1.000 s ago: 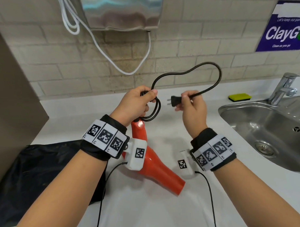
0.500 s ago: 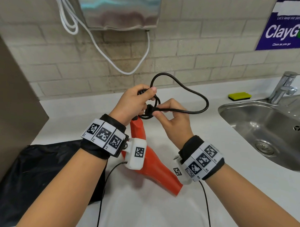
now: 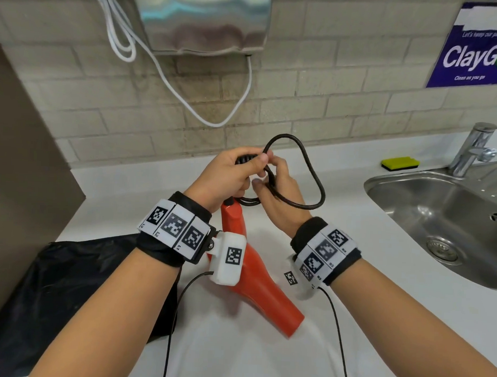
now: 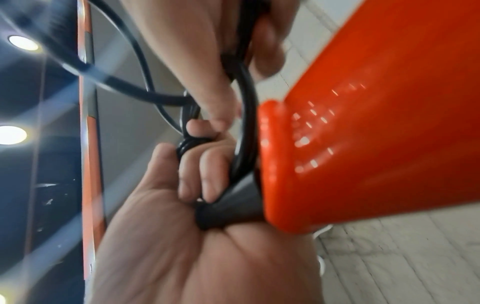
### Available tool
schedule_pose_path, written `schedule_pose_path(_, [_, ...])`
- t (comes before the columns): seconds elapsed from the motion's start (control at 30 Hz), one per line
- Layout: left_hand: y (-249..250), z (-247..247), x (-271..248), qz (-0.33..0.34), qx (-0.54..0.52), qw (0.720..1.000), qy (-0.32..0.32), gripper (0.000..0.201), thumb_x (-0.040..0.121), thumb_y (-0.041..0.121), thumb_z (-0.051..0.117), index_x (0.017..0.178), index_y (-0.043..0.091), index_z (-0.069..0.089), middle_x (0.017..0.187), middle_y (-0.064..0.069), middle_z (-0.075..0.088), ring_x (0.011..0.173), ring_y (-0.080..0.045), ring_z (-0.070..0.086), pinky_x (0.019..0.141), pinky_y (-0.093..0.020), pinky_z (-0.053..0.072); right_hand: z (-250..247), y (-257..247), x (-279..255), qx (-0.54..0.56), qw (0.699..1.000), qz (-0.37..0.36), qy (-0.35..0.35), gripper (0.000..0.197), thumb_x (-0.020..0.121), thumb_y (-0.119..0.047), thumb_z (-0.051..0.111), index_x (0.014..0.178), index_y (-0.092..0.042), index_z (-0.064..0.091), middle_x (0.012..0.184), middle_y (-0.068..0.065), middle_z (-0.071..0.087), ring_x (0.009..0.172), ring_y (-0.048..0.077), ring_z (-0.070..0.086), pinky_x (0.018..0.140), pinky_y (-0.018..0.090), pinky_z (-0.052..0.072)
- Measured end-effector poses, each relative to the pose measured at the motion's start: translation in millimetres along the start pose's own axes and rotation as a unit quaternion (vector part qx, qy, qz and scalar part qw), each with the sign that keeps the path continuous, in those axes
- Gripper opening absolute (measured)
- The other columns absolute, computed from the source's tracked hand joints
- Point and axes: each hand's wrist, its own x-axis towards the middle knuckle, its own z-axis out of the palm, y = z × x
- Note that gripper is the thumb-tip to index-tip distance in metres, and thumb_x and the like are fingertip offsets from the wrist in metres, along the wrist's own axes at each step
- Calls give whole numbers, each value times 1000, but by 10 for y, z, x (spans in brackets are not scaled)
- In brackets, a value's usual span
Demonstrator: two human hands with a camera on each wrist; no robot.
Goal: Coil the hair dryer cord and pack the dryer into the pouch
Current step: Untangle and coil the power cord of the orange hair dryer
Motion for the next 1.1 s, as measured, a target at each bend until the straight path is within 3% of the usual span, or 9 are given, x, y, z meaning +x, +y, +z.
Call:
schedule_pose_path(0.13, [-4, 0, 7, -23, -3, 1000, 10, 28, 95, 31, 46, 84, 11, 61, 60, 3, 50, 34, -2, 26, 35, -14, 20, -162, 311, -198, -64, 993, 5, -100, 28, 88, -39, 44, 107, -20, 50, 66, 10, 55, 58, 15, 48, 58, 28, 39])
schedule_pose_path(0.27, [-16, -9, 23, -29, -7, 999, 28, 29, 94, 32, 48, 76, 12, 59, 57, 2, 52, 37, -4, 37, 34, -14, 22, -343, 680, -271, -219, 943, 203, -147, 33, 96, -31, 38, 85, -14, 64, 74, -2, 56, 68, 13, 51, 66, 24, 36])
schedule_pose_path(0.37, [-10, 7, 25, -25, -4, 999, 39, 27, 93, 29, 50, 75, 11, 58, 62, -3, 56, 40, -5, 49, 33, -13, 25, -390, 759, -304, -271, 884, 329, -192, 41, 97, -34, 35, 96, -9, 68, 92, 1, 53, 68, 14, 49, 51, 21, 33])
schedule_pose_path(0.47, [2, 27, 24, -23, -25, 998, 47, 21, 93, 25, 51, 78, 12, 58, 67, -6, 59, 46, -5, 58, 32, -13, 25, -407, 693, -294, -262, 867, 372, -202, 40, 96, -35, 37, 101, -8, 66, 79, 1, 54, 58, 15, 50, 49, 23, 38])
schedule_pose_path(0.57, [7, 29, 23, -19, -52, 997, 55, 13, 93, 17, 51, 86, 14, 61, 69, -5, 59, 45, -4, 54, 33, -13, 25, -425, 570, -224, -298, 851, 326, -283, 33, 94, -26, 45, 120, -10, 58, 104, 4, 62, 94, 22, 60, 83, 31, 48])
schedule_pose_path(0.63, [0, 25, 27, -18, -56, 997, 57, 12, 93, 14, 50, 92, 16, 62, 69, -4, 57, 42, -4, 47, 34, -13, 26, -438, 466, -141, -223, 897, 281, -258, 30, 91, -15, 49, 120, -15, 57, 111, 4, 58, 106, 21, 55, 89, 25, 43])
schedule_pose_path(0.73, [-8, 24, 33, -19, -49, 997, 48, 13, 94, 16, 49, 91, 13, 61, 69, -4, 54, 39, -2, 39, 33, -12, 25, -445, 225, -29, -5, 978, 190, -84, 20, 92, -9, 46, 105, -22, 56, 95, 2, 55, 80, 18, 56, 64, 17, 45])
schedule_pose_path(0.93, [-14, 23, 49, -15, -30, 999, 40, 22, 95, 25, 47, 83, 13, 61, 66, -1, 51, 40, -2, 36, 35, -13, 24, -445, -305, 80, 167, 980, 94, -54, 22, 97, -13, 40, 106, -8, 60, 85, -1, 58, 76, 16, 56, 65, 25, 47])
schedule_pose_path(1.1, [-10, 25, 50, -13, -14, 999, 38, 22, 95, 26, 48, 82, 14, 61, 65, -2, 50, 41, -3, 34, 38, -15, 24, -414, -351, 80, 180, 977, 105, -45, 22, 90, -6, 52, 70, -14, 54, 72, 0, 56, 70, 14, 55, 66, 28, 47])
